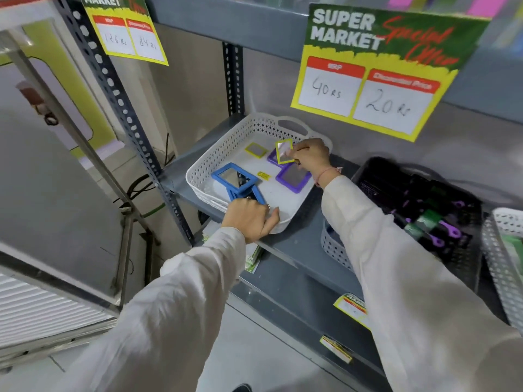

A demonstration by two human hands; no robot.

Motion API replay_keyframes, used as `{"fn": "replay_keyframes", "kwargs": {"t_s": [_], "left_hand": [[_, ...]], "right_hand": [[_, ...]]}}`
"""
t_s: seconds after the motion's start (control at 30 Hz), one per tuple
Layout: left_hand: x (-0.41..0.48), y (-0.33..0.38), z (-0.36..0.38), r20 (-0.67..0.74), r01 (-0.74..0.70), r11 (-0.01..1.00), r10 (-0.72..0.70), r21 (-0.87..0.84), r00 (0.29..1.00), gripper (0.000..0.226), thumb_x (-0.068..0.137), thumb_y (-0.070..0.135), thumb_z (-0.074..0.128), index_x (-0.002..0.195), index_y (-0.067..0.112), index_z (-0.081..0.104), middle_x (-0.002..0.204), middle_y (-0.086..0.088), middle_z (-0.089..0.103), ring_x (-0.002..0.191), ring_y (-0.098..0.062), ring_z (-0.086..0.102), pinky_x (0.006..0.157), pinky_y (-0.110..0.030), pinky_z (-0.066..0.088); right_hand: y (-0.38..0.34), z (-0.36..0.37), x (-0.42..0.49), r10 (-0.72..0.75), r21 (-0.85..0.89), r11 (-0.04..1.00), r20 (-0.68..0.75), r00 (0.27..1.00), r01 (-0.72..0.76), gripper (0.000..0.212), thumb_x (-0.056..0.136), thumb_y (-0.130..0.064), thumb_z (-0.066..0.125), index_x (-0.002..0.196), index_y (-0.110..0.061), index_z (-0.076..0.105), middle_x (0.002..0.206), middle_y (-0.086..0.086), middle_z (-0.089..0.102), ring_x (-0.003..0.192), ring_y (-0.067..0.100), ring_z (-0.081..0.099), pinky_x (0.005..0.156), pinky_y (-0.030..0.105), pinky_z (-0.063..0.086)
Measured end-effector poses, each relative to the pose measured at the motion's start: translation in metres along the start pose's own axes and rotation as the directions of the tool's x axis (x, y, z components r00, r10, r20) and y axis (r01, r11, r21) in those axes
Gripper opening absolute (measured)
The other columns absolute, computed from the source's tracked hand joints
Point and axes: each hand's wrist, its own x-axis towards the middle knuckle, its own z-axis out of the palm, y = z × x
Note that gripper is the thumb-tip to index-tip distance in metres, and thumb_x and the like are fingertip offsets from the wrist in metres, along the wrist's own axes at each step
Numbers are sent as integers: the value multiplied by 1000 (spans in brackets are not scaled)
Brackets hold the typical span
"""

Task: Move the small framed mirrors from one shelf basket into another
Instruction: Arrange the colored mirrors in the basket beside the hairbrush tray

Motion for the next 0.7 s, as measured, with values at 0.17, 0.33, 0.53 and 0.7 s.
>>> {"fn": "replay_keyframes", "kwargs": {"t_s": [0.17, 0.33, 0.53, 0.7], "left_hand": [[-2, 3, -6, 36, 15, 1000, -14, -26, 999, 70, 76, 52, -11, 56, 14, 44, 53, -6, 48, 50, -24, 44, 49, -27, 29], [-2, 32, -7, 93, -22, 998, 29, -67, 995, 59, 97, 51, 19, 63, 14, 50, 68, -13, 64, 69, -30, 63, 54, -29, 32], [0, 42, -8, 99, 1, 999, 4, -51, 995, 60, 98, 50, 26, 82, 7, 65, 87, -16, 72, 84, -32, 67, 61, -30, 37], [1, 45, -8, 91, 13, 998, -7, -59, 996, 58, 98, 47, 27, 80, 8, 65, 87, -17, 72, 83, -33, 67, 64, -32, 43]], "right_hand": [[14, -52, -41, 122, 191, 976, -71, 990, -106, 33, 79, -6, 71, 58, -23, 52, 70, 3, 57, 52, 5, 49, 38, 10, 45], [46, -107, -89, 243, 319, 928, -120, 963, -194, 30, 80, -2, 71, 62, -18, 53, 61, 1, 52, 42, 2, 51, 37, 7, 45], [78, -160, -149, 378, 399, 869, -155, 913, -292, 30, 83, 4, 65, 67, -17, 51, 66, 3, 54, 30, -3, 55, 38, 9, 48], [104, -169, -190, 495, 337, 827, -56, 867, -450, 34, 85, 16, 55, 69, -11, 43, 67, 7, 46, 38, 2, 61, 33, 14, 49]]}}
